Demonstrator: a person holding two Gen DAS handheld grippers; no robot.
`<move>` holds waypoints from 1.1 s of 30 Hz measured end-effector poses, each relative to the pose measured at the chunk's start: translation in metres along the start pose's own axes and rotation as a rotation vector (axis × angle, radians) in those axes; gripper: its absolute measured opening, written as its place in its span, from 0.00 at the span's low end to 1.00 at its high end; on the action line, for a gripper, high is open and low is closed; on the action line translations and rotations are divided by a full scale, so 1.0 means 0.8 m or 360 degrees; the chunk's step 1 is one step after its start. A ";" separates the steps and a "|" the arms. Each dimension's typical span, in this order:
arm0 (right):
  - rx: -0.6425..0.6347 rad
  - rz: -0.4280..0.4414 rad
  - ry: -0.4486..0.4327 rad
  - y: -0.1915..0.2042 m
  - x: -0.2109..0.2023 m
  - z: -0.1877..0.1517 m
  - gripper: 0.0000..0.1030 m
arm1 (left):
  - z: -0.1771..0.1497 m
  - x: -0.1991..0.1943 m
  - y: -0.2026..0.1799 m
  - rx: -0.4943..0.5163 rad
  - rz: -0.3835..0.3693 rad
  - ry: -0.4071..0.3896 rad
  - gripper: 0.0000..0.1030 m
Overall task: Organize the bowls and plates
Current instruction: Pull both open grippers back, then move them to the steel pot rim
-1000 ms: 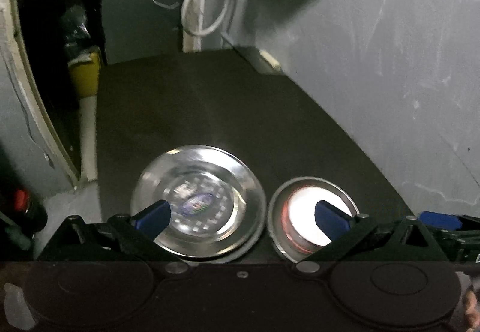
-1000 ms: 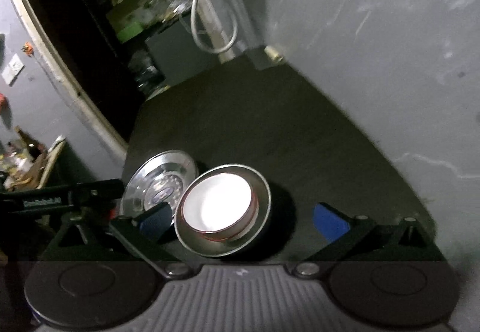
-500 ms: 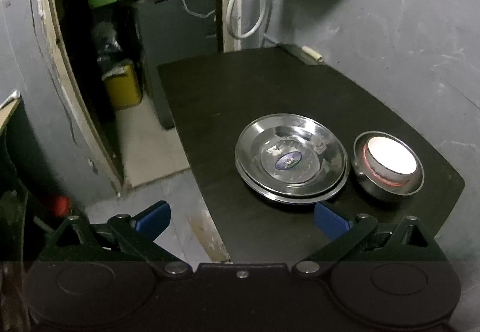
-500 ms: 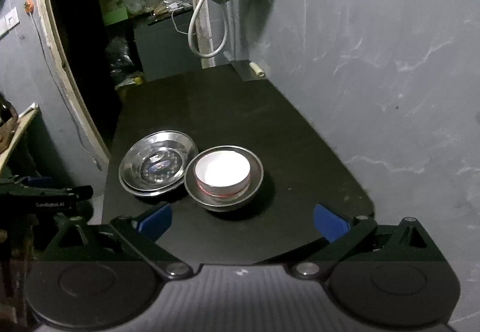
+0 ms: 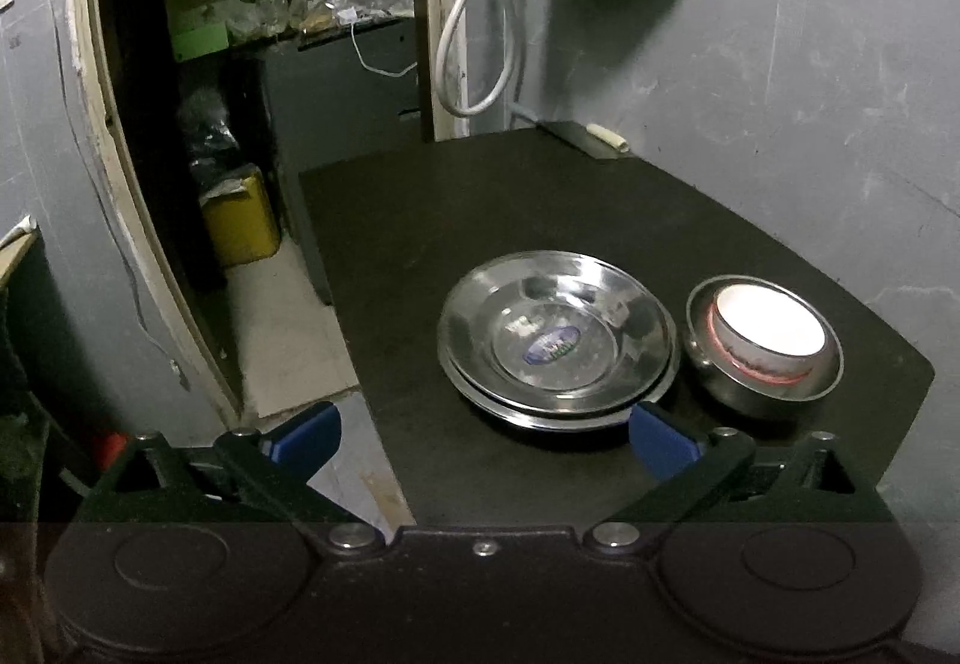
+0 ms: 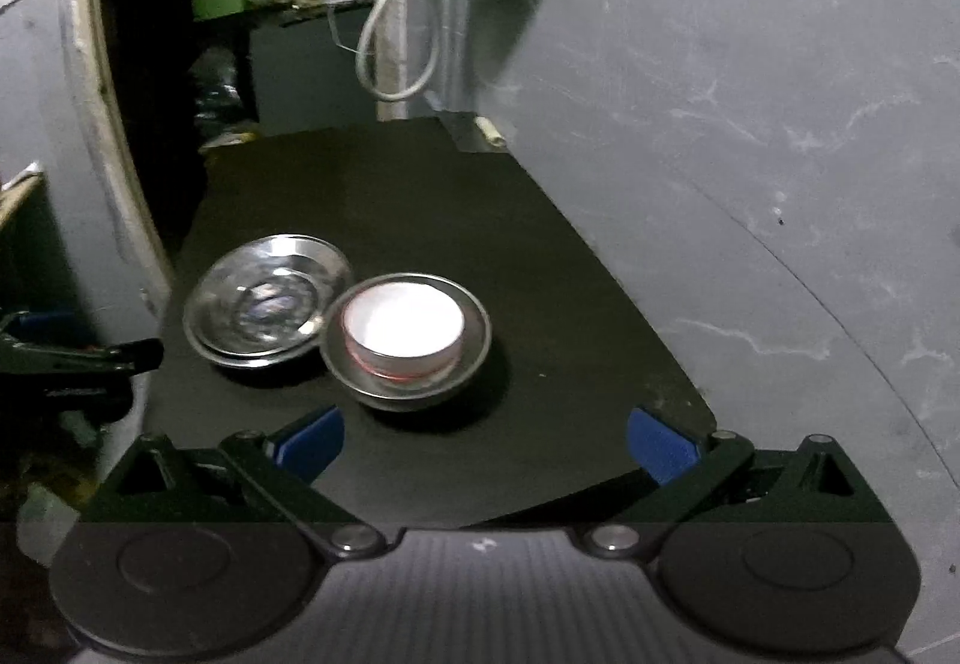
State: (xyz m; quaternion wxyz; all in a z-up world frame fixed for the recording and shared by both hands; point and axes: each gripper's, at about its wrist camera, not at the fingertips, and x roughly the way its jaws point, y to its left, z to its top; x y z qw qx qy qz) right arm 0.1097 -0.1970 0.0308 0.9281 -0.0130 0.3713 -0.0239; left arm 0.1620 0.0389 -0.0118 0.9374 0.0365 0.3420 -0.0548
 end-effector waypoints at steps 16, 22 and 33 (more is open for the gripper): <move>0.0087 -0.0113 -0.0006 0.012 0.008 -0.042 1.00 | -0.035 0.021 -0.029 -0.0014 -0.0261 0.0095 0.99; 0.0121 -0.0167 0.0022 -0.017 0.009 -0.050 1.00 | -0.031 0.027 -0.054 -0.0062 -0.0373 0.0134 0.99; -0.0033 -0.0020 0.0021 -0.089 0.075 0.005 1.00 | 0.007 0.053 -0.104 -0.0124 -0.0273 0.0208 0.99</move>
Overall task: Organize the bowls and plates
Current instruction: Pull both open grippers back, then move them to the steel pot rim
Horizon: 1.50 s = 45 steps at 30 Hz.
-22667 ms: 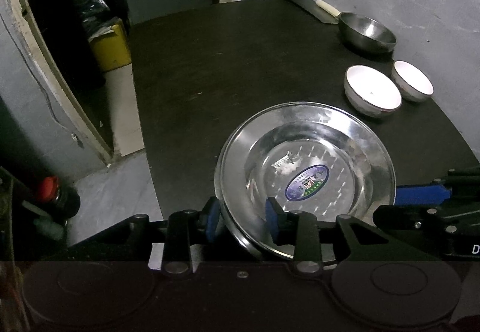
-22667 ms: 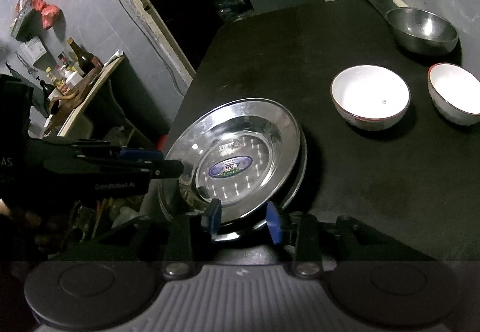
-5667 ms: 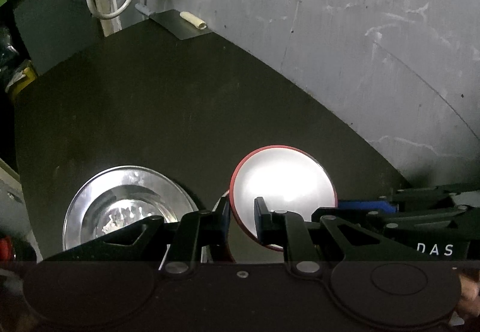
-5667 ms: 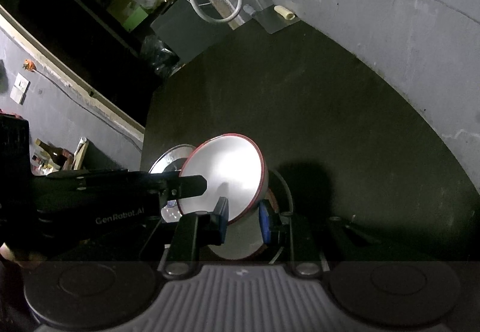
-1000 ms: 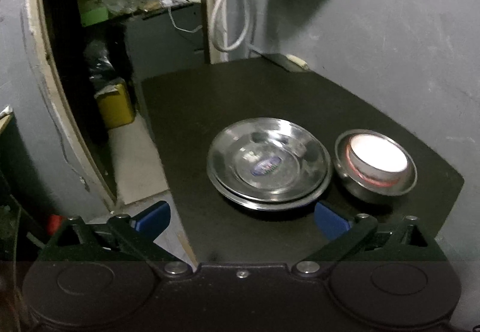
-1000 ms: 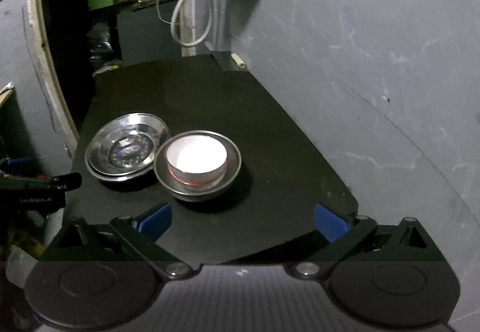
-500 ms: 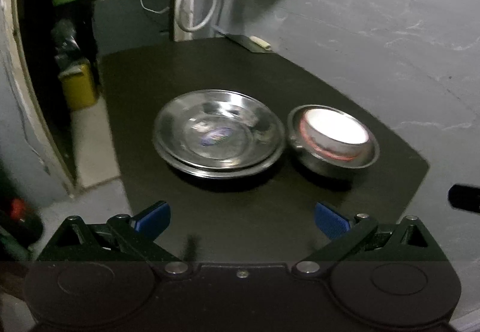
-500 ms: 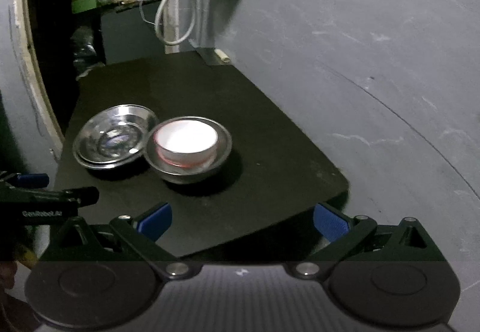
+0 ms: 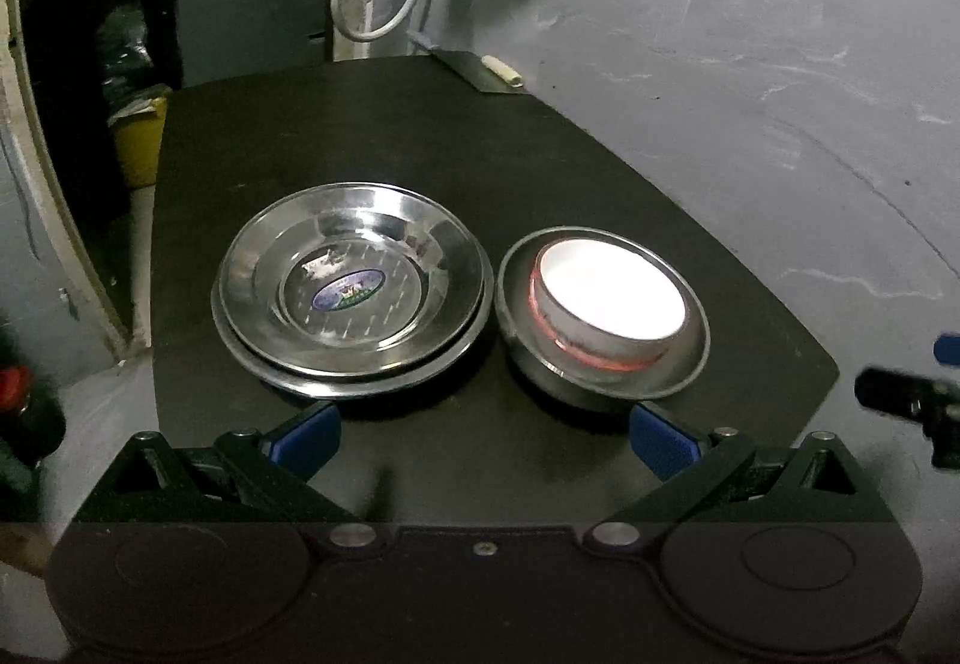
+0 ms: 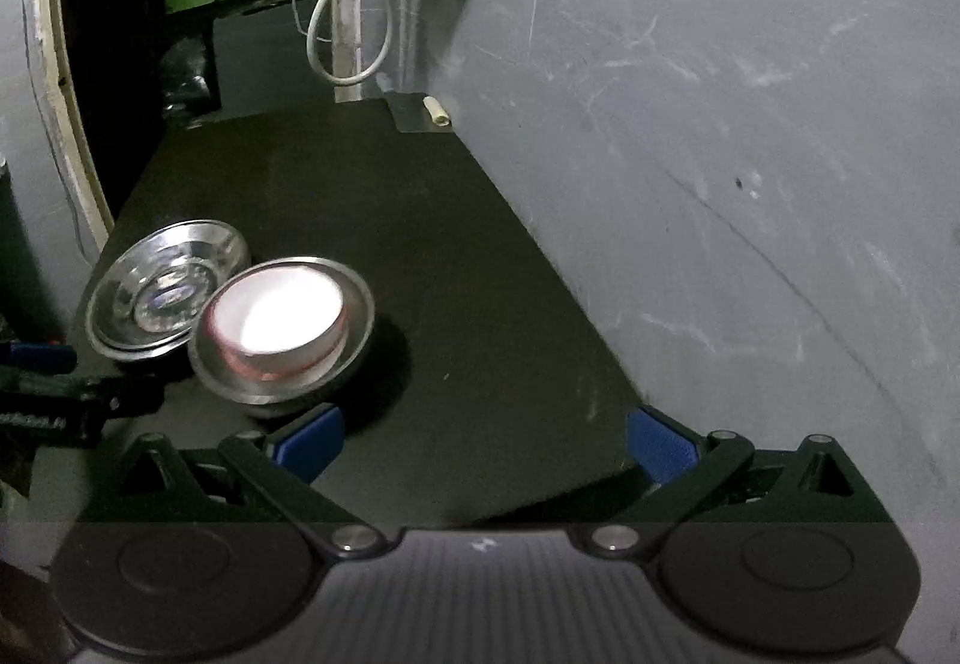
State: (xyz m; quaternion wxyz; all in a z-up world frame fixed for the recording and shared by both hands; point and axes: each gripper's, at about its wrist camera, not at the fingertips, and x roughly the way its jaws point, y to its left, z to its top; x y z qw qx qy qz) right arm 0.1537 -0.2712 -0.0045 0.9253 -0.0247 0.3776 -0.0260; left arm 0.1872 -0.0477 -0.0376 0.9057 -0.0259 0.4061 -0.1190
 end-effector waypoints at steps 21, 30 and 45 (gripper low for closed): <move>-0.0153 0.0278 0.0092 -0.029 0.100 0.056 1.00 | 0.042 0.015 -0.031 -0.0151 0.0323 0.0189 0.99; -0.0111 0.0249 0.0137 -0.033 0.115 0.060 1.00 | 0.056 0.034 -0.020 -0.0139 0.0229 0.0240 0.99; -0.0169 0.0281 0.0198 -0.026 0.131 0.062 1.00 | 0.055 0.053 -0.012 -0.0260 0.0222 0.0286 0.99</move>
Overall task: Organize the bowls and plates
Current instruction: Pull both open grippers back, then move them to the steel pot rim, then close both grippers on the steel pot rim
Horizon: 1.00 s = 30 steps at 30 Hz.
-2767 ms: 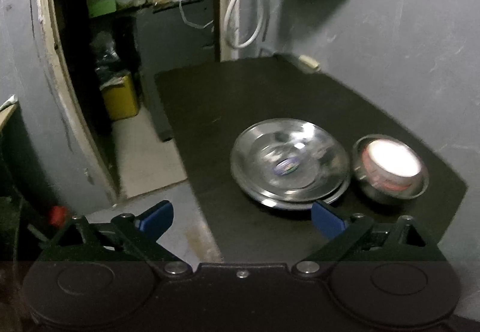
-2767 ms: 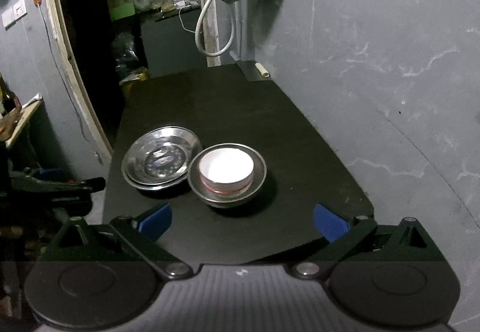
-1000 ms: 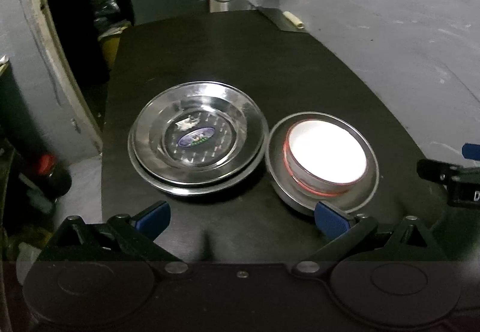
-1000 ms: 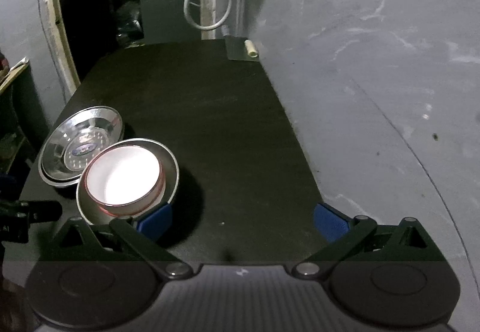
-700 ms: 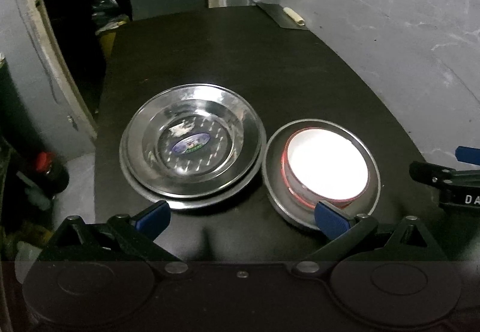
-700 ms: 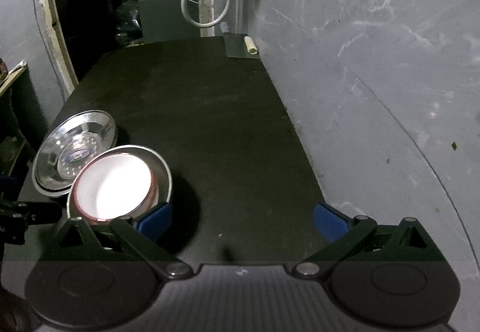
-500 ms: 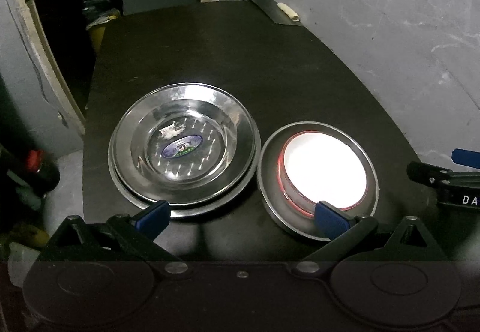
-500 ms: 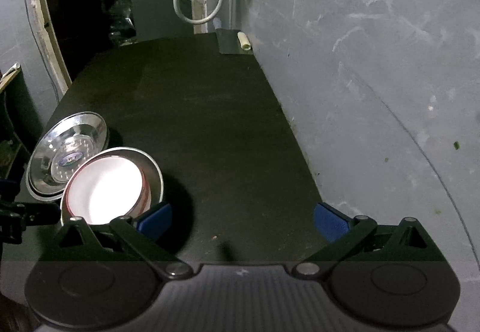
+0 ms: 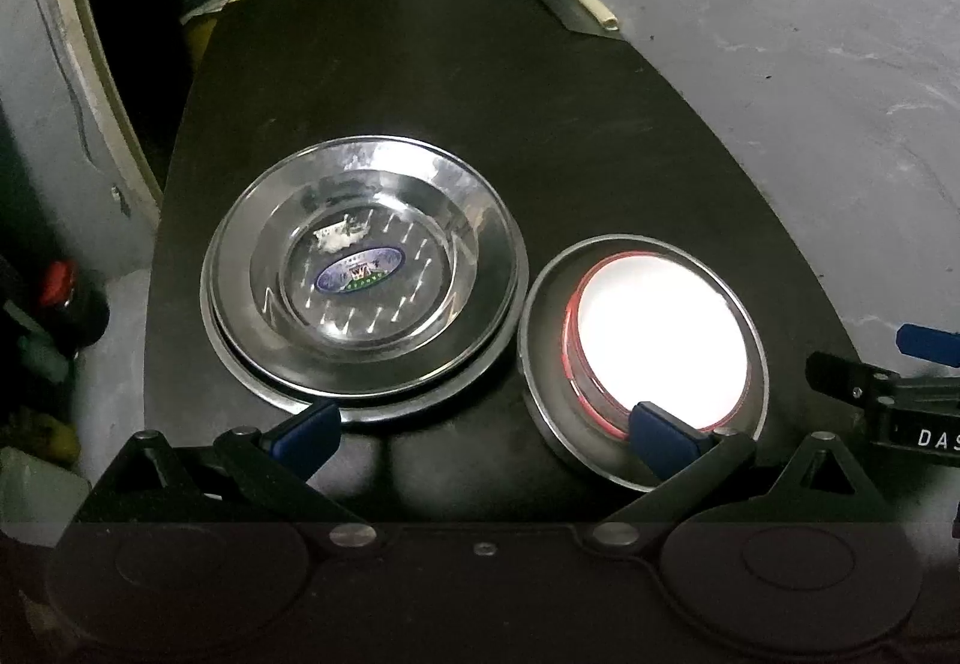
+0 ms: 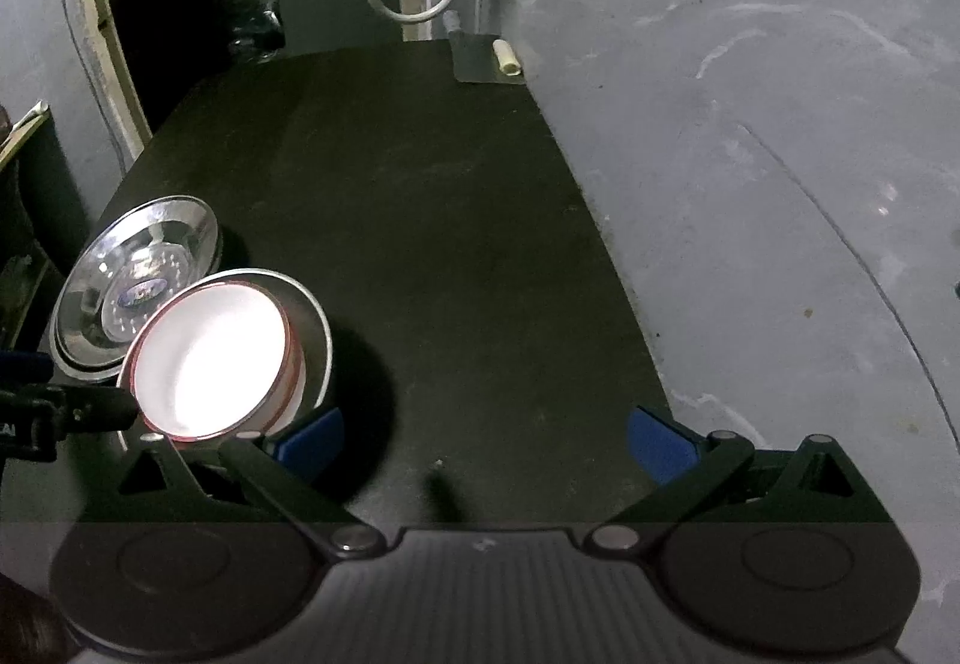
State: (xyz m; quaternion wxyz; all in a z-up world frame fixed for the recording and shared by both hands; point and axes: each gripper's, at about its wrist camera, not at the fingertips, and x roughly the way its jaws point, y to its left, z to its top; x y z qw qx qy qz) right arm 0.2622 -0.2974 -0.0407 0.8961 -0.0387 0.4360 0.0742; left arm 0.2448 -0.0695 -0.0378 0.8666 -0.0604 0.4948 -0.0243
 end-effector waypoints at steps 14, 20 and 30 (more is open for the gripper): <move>-0.0045 0.0094 0.0032 0.007 0.018 0.006 1.00 | 0.000 0.009 0.005 -0.0066 0.0130 0.0049 0.97; -0.0066 0.0140 0.0044 0.011 0.024 0.006 1.00 | -0.001 0.016 0.000 -0.0051 0.0153 0.0082 0.97; -0.0061 0.0161 0.0044 0.009 0.024 0.007 1.00 | 0.001 0.020 -0.003 -0.0064 0.0153 0.0098 0.93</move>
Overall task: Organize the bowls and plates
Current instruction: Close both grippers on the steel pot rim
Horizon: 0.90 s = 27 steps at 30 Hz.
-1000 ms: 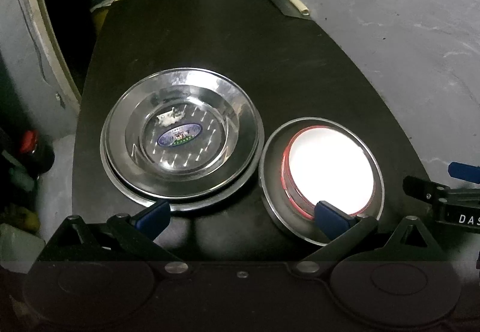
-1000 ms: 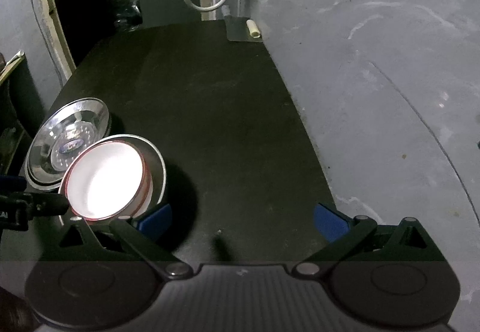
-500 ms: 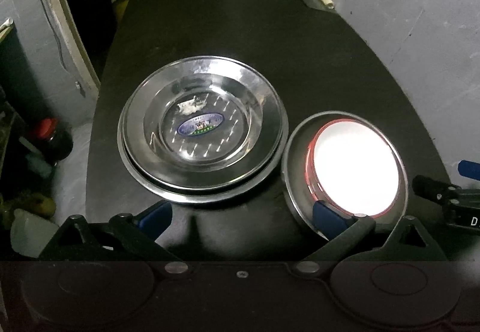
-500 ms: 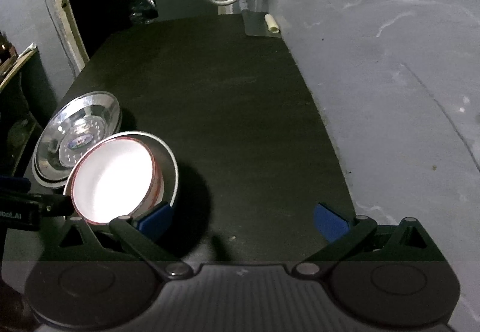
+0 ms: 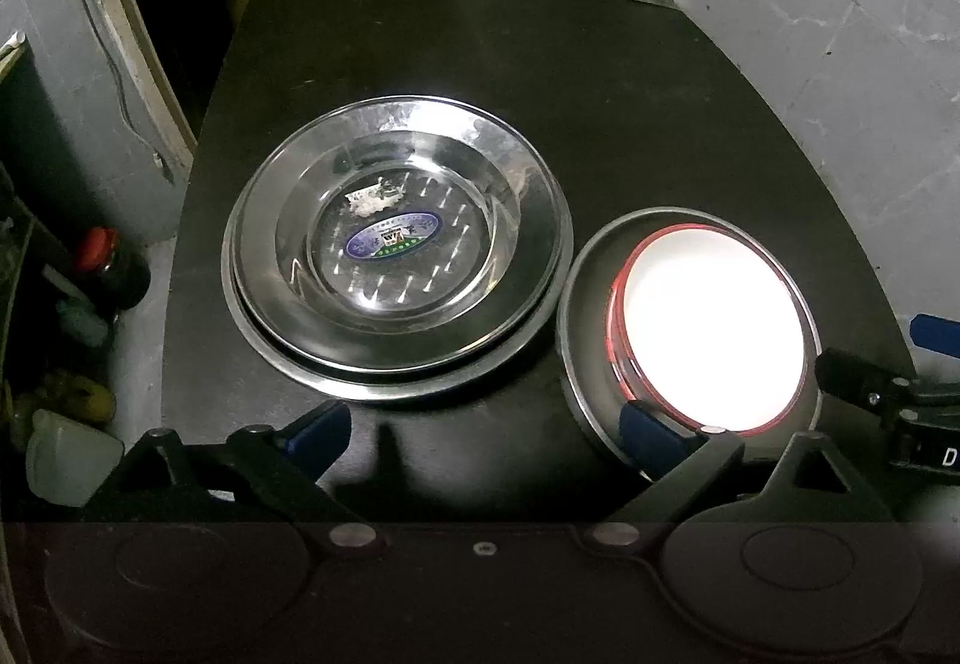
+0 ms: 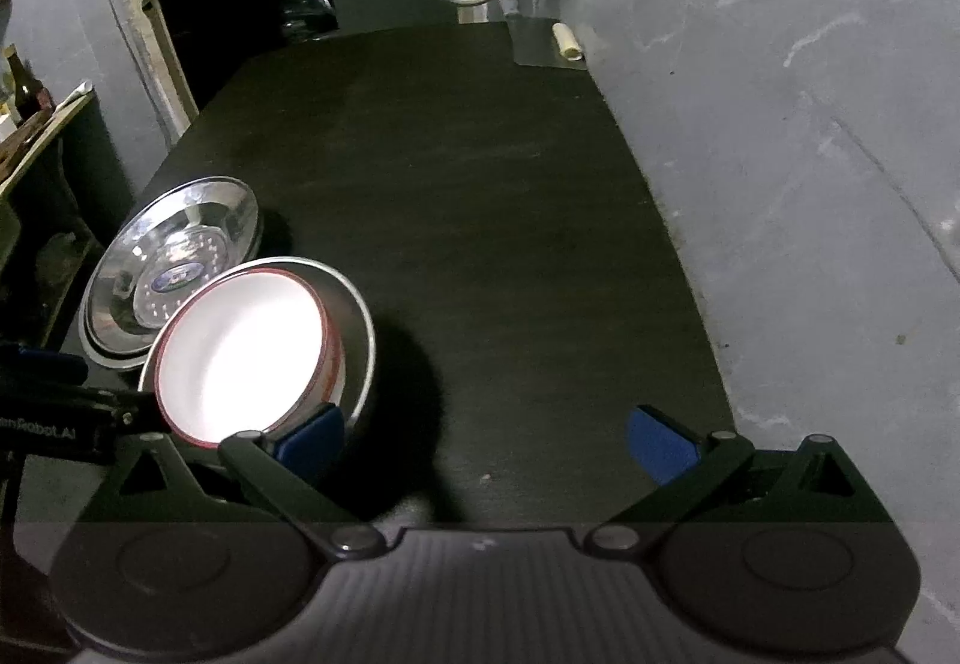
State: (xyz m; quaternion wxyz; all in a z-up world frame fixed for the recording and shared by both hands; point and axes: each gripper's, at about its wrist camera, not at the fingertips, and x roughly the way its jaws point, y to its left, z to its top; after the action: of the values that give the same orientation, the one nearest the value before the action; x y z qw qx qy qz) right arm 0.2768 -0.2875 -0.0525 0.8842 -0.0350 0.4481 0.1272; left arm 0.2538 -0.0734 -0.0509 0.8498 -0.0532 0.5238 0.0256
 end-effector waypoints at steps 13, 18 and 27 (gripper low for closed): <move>0.0073 0.0040 0.0121 0.003 0.026 0.012 0.93 | 0.008 0.002 -0.002 -0.0082 -0.0015 0.0053 0.79; 0.0155 0.0115 0.0136 -0.004 0.035 0.011 0.82 | 0.011 0.006 0.000 -0.0153 -0.0047 0.0080 0.72; 0.0239 0.0341 0.0121 -0.010 0.035 0.009 0.45 | 0.012 0.007 -0.012 -0.0142 -0.0187 0.0057 0.28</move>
State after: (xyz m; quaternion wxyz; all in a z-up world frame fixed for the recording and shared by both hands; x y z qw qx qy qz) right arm 0.3004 -0.2884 -0.0706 0.8480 0.0746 0.4907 0.1857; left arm 0.2661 -0.0816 -0.0512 0.8371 -0.1221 0.5333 -0.0021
